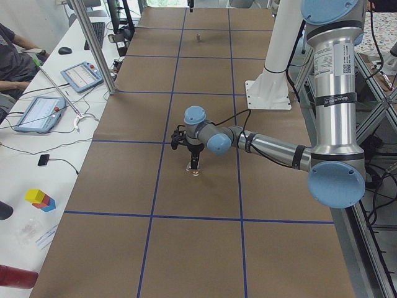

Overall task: Assemble PPR valve and pipe with both arms
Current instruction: 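Lower the left gripper and grasp the white valve fitting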

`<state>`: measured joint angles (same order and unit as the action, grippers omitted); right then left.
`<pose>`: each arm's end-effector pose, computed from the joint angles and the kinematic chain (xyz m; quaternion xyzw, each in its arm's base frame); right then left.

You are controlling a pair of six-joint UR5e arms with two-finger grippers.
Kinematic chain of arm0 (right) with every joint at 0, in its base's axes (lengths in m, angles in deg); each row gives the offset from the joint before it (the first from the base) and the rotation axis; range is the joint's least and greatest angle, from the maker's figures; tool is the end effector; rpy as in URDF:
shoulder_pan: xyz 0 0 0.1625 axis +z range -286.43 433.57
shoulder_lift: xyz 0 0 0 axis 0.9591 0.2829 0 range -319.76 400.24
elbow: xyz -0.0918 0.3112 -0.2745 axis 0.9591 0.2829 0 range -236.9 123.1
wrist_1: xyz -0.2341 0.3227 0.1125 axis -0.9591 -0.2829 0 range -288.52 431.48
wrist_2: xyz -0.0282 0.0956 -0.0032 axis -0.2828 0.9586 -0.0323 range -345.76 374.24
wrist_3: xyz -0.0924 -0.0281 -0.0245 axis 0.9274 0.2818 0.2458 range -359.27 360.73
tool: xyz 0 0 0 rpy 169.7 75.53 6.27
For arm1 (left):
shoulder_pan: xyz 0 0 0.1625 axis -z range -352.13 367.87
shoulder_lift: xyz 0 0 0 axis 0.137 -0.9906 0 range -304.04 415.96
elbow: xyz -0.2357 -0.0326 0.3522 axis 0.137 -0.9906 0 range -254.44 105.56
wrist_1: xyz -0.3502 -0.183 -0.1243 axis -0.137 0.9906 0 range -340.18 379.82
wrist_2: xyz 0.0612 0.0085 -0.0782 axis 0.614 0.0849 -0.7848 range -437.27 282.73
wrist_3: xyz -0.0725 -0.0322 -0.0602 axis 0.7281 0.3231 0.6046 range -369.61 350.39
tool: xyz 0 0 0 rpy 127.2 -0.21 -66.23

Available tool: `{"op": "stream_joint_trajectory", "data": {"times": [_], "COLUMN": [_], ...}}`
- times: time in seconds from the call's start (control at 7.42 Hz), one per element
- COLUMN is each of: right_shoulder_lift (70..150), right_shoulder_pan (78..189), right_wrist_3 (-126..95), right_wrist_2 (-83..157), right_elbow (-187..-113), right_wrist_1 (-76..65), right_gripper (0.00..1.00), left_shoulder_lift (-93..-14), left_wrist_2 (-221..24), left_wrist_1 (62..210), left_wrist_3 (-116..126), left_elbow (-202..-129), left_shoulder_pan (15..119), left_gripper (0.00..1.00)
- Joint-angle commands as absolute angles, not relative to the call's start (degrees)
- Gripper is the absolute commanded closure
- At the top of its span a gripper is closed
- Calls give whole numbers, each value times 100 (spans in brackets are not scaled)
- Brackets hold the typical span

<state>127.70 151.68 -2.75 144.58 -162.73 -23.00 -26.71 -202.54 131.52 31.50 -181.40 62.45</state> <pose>-0.0369 -0.5094 0.5134 0.0667 -0.3544 -0.1098 0.9262 0.2048 -0.4186 0.5361 0.0214 0.3884 0.0362 0.9205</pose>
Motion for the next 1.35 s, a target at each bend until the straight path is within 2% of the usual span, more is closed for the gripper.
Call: {"op": "stream_joint_trajectory", "data": {"times": [0.0,0.54,0.67,0.81,0.94,1.08,1.21], "right_shoulder_lift": [12769,12769,12769,12769,12769,12778,12778], "right_shoulder_pan": [15161,15161,15161,15161,15161,15161,15161], "right_wrist_3": [-270,-278,-278,-270,-270,-270,-270], "right_wrist_2": [14458,14458,14458,14458,14458,14458,14458], "right_elbow": [-16272,-16272,-16272,-16272,-16272,-16263,-16272], "right_wrist_1": [-2300,-2300,-2300,-2300,-2300,-2300,-2291], "right_gripper": [0,0,0,0,0,0,0], "left_shoulder_lift": [-2675,-2833,-2833,-2833,-2851,-2859,-2868], "left_wrist_2": [-20286,-20286,-20286,-20286,-20286,-20313,-20322], "left_wrist_1": [13162,13162,13162,13162,13162,13162,13162], "left_wrist_3": [3082,3047,3047,3073,3082,3073,3082], "left_elbow": [-18079,-17859,-17850,-17859,-17868,-17885,-17929], "left_shoulder_pan": [6237,6237,6237,6237,6237,6237,6237], "left_gripper": [3,11,17,30,57,91,100]}}
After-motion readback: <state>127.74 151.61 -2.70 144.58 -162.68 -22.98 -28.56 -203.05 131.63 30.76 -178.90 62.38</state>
